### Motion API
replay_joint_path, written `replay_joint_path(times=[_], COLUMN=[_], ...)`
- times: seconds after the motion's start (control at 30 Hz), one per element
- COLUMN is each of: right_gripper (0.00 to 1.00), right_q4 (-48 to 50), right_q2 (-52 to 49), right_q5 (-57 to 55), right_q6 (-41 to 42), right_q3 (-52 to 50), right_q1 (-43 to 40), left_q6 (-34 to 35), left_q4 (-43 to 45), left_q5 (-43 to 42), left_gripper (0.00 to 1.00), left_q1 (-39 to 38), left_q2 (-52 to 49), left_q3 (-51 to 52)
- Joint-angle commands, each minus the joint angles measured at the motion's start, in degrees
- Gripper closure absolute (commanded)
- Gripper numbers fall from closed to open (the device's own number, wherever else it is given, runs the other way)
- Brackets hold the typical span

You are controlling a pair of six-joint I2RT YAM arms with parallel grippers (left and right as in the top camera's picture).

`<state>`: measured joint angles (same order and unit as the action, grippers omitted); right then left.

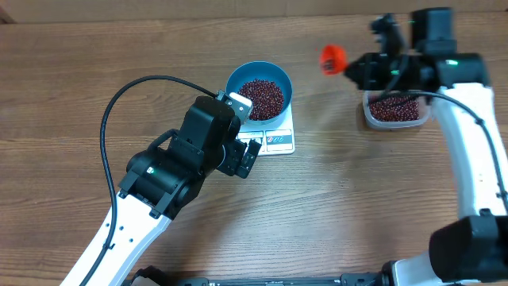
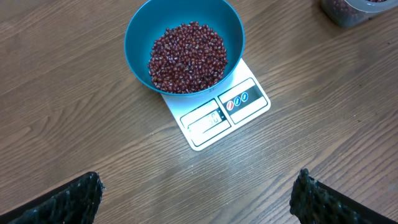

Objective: Scoop item into bowl and weigh 150g on scale
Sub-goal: 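Move the empty scoop back right to the bean tub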

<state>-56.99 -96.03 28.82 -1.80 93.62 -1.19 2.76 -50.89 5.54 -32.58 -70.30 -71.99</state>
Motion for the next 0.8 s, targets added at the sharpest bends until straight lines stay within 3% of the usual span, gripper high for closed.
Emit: replay_joint_path(times=[0.0, 0.33, 0.43, 0.77], right_gripper=[0.96, 0.96, 0.96, 0.96], right_q4=[-1.4, -5.8, -6.9, -8.5], right_q2=[1.7, 1.7, 1.7, 1.7], right_q5=[-2.7, -9.7, -13.4, -27.2], right_q6=[-1.8, -10.3, -14.3, -16.3], right_q3=[1.4, 1.4, 1.4, 1.4], right_q1=[-4.3, -15.1, -15.7, -12.5], left_q6=[-1.1, -1.1, -1.1, -1.1], left_q4=[0.1, 0.1, 0.1, 0.1], left_q5=[-0.7, -0.7, -0.7, -0.7], left_gripper=[0.0, 0.0, 0.0, 0.0], left_q1=[0.3, 0.3, 0.3, 0.3], left_q2=[-0.2, -0.2, -0.2, -0.2], left_q3=[-0.9, -0.9, -0.9, -0.9])
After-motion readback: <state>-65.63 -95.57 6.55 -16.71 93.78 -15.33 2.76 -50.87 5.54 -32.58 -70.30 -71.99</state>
